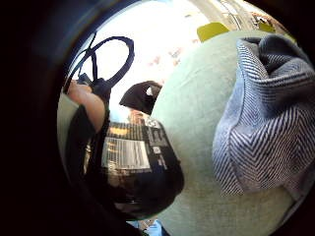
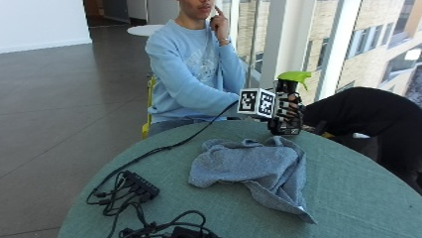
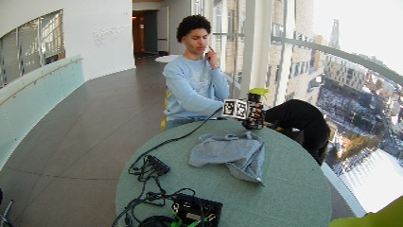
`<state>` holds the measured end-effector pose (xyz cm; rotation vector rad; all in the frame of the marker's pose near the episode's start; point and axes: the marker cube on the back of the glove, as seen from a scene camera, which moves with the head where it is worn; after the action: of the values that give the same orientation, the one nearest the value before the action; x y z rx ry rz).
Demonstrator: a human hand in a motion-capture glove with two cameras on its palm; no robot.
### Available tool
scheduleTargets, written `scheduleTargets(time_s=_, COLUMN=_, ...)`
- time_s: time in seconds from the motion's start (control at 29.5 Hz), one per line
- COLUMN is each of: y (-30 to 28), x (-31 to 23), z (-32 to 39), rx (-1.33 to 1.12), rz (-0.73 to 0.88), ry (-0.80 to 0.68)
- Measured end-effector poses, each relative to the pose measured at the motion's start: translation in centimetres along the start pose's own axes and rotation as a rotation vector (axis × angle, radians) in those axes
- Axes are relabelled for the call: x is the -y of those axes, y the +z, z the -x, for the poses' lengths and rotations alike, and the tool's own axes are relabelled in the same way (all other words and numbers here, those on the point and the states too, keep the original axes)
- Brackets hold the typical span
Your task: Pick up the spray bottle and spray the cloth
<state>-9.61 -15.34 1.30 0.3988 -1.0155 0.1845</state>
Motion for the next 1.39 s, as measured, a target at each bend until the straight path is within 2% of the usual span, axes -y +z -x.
scheduleTargets(time_s=0.58, y=0.5, x=-0.4, z=-0.7, rx=0.0, rz=-0.019, ry=-0.001)
scheduleTargets(time_s=0.85, y=-1.7, x=-0.8, z=-0.2, rx=-0.002, rz=-0.054, ry=-0.03)
scheduleTargets(time_s=1.05, y=-6.9, x=-2.6, z=-0.9, rx=-0.126, rz=-0.049, ry=-0.067)
scheduleTargets(time_s=1.39, y=-19.4, x=-9.8, z=-5.4, rx=-0.494, rz=0.045, ry=-0.005)
